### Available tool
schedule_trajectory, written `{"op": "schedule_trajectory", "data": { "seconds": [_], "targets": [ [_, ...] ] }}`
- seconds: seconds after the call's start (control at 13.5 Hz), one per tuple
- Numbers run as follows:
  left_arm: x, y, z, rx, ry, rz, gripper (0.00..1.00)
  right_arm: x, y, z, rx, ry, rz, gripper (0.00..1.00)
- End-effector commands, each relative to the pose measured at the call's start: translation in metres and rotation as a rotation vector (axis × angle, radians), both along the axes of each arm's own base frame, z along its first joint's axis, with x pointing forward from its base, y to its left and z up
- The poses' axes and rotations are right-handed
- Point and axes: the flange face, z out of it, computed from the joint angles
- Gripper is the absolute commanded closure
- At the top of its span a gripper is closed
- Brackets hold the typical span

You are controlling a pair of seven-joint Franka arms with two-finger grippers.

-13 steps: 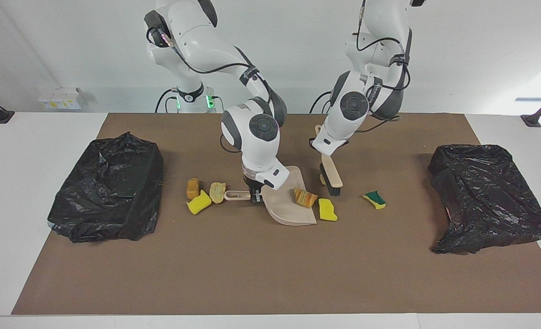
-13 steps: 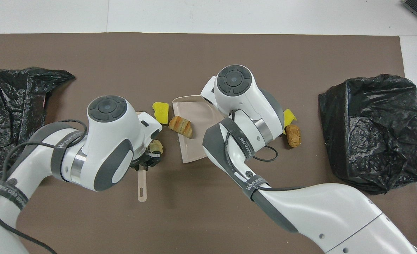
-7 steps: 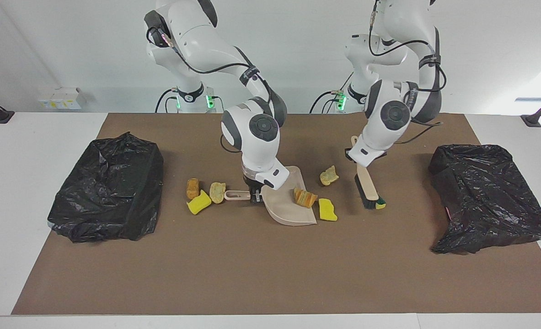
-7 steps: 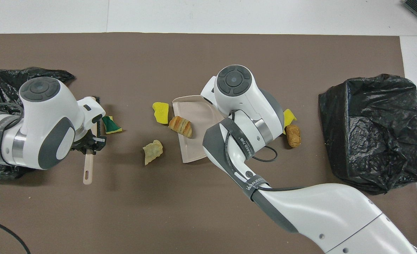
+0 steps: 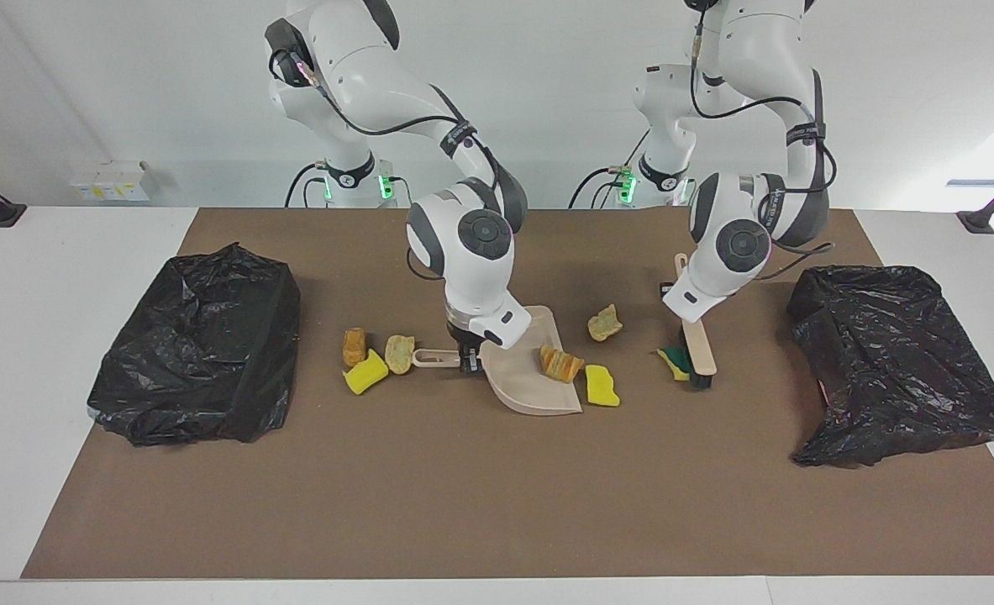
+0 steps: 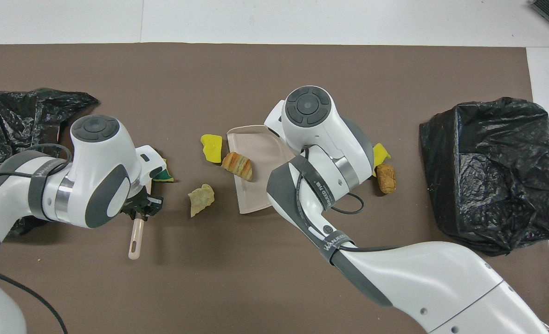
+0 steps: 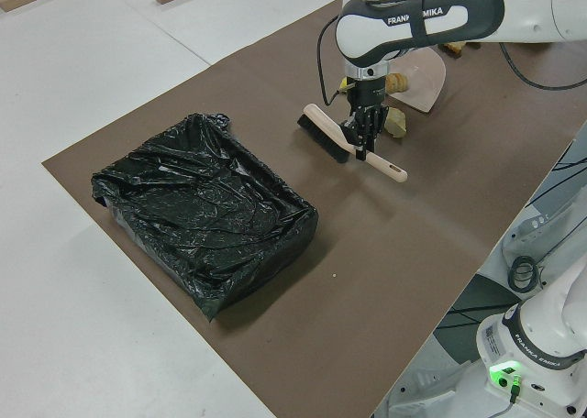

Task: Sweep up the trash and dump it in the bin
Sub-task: 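Sweep the remaining scraps into the dustpan with the left gripper's brush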

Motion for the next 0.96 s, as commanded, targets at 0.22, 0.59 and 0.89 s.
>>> {"op": "schedule_trajectory", "data": {
  "seconds": [0.22,0.59,0.89],
  "targets": [
    [-0.016,-0.128,-0.026,-0.100,0.047,0.142,1.00,-0.006,0.001,-0.003,0.004,-0.016,-0.025,1.00],
    [-0.037,-0.208,-0.009,-0.253,0.142,0.359,1.00,-0.007,0.001,-0.003,0.004,-0.016,-0.026,1.00],
    [-0.022,-0.205,0.018,-0.298,0.175,0.386,1.00,-0.006,0.001,-0.004,0.003,-0.015,-0.026,1.00]
  ]
}}
